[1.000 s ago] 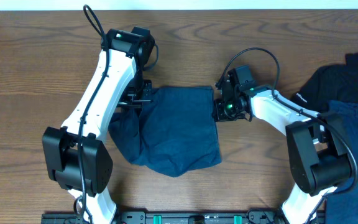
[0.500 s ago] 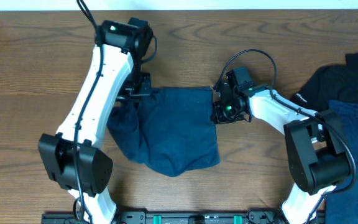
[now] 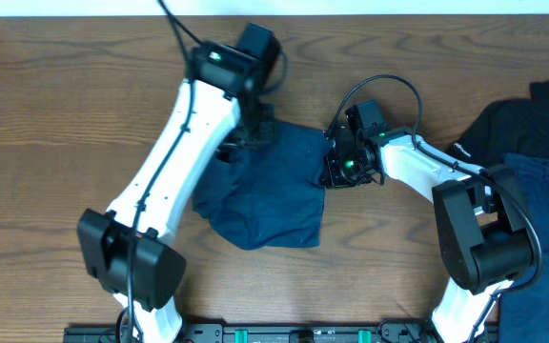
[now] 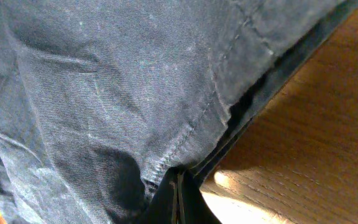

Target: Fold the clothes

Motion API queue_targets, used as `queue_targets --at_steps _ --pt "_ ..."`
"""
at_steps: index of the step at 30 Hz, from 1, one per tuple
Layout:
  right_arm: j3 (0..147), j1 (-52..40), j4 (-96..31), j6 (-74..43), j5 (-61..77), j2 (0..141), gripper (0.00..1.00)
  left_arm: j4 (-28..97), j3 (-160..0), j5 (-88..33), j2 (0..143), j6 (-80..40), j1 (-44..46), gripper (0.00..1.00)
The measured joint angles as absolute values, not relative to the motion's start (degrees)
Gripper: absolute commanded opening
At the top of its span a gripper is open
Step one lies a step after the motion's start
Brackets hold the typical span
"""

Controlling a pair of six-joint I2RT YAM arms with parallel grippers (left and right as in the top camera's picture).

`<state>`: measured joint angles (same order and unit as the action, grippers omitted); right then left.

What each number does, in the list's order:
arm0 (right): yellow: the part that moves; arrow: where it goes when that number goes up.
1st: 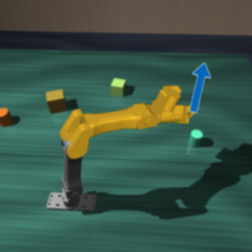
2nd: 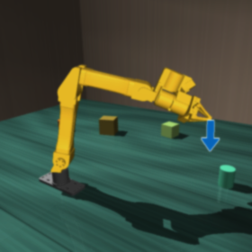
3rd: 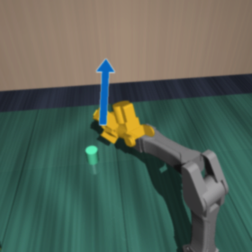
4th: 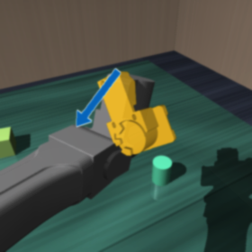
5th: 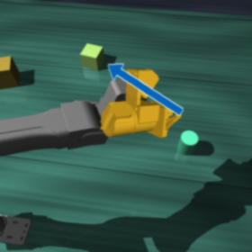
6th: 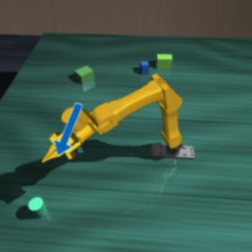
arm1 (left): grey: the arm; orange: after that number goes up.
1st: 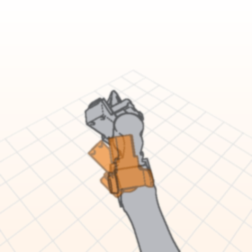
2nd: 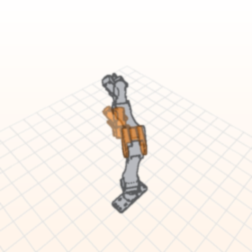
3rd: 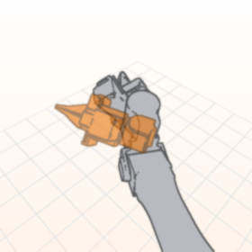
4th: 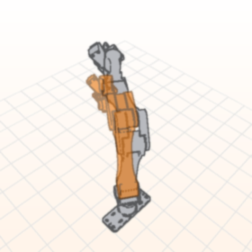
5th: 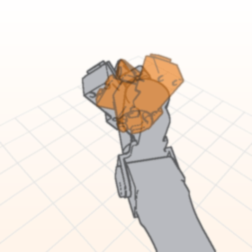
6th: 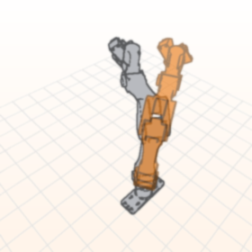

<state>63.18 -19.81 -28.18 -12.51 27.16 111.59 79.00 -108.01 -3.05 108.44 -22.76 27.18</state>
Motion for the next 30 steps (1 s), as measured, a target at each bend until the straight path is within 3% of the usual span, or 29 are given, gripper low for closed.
queue_targets --at_steps 7,12,22,27,30 --pt "63.2 -19.8 -28.2 -12.5 27.3 111.6 0.01 74.3 -106.4 -3.0 115.1 -23.8 31.2 0.08" --pt "63.2 -19.8 -28.2 -12.5 27.3 111.6 0.01 73.3 -106.0 -4.0 119.9 -24.3 32.9 0.41" --pt "63.3 -19.8 -28.3 -12.5 27.3 111.7 0.01 80.9 -107.8 -7.4 119.2 -23.4 31.2 0.50" --pt "63.3 -19.8 -28.3 -12.5 27.4 111.7 0.01 82.6 -109.0 -7.4 113.4 -22.0 28.0 0.52" --pt "63.3 -19.8 -28.3 -12.5 27.4 111.7 0.01 82.4 -109.7 -7.3 109.4 -21.6 26.7 0.59"
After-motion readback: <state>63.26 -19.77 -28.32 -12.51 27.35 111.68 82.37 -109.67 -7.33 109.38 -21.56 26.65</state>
